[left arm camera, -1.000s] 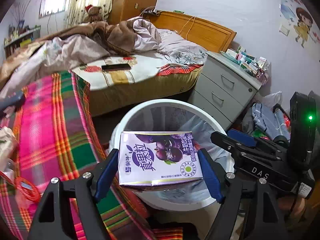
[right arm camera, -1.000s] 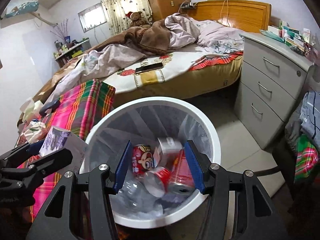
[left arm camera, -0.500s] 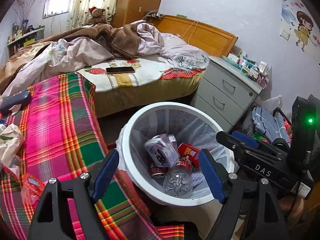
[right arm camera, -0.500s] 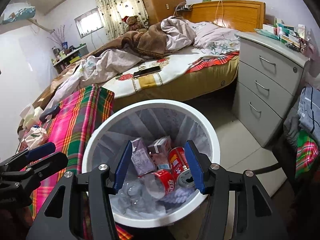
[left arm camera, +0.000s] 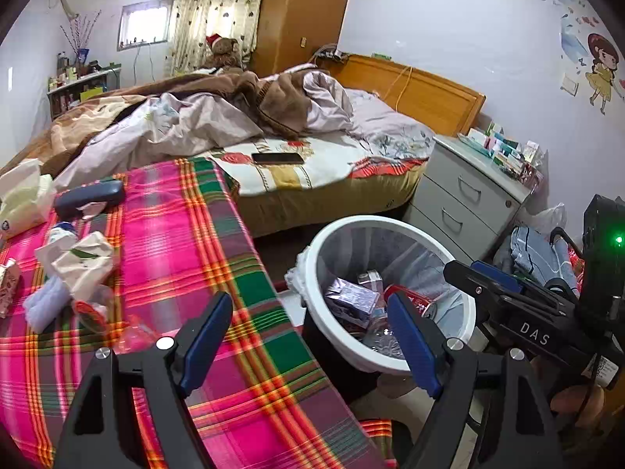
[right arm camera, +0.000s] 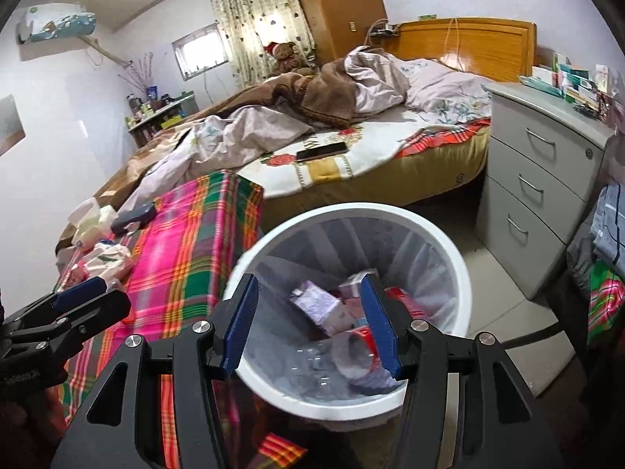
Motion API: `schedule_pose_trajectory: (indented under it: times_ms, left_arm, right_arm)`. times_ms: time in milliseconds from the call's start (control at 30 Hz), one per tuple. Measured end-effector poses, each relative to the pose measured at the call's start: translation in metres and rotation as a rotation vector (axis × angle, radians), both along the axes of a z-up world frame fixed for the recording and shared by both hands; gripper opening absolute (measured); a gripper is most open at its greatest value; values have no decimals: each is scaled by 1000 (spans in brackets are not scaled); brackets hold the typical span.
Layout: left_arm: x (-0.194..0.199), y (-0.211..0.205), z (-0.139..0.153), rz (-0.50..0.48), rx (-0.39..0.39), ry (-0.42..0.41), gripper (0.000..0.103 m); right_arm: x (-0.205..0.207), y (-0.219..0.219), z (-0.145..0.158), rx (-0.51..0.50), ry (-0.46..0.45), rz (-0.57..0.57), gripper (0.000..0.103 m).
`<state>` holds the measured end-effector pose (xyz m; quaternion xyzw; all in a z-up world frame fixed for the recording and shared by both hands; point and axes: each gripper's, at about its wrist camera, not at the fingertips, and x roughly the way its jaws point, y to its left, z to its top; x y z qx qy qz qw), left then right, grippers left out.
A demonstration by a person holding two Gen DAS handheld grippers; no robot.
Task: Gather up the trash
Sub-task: 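Move both tools back over the plaid cloth toward the cups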
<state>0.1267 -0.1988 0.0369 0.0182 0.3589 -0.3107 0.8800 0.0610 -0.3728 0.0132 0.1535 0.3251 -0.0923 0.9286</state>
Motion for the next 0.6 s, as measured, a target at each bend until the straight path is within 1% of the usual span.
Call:
schedule_pose_trajectory:
  times_ms: [67,100,200,300,467,600]
  left_arm:
    - [0,11,1,7,-23,10,83]
    - [-1,16,2,18,-23,7,83]
    - [-6,30,6,42,-6,-38,83]
    - [-4,50,5,77,-23,-31,83]
    - [0,85,0,154,-17,-27,83]
    - [2,115,-1,217,-28,-30,83]
  right_arm:
    - [0,7,3,-5,-8,11,56]
    - [0,11,4,-5,-11,17,56]
    - [2,23,6,-7,-21,41,56]
    - [3,34,6,-10,-25,68,56]
    - [13,59,1,0,-17,125,56]
    - [22,82,-4,4,-6,179,56]
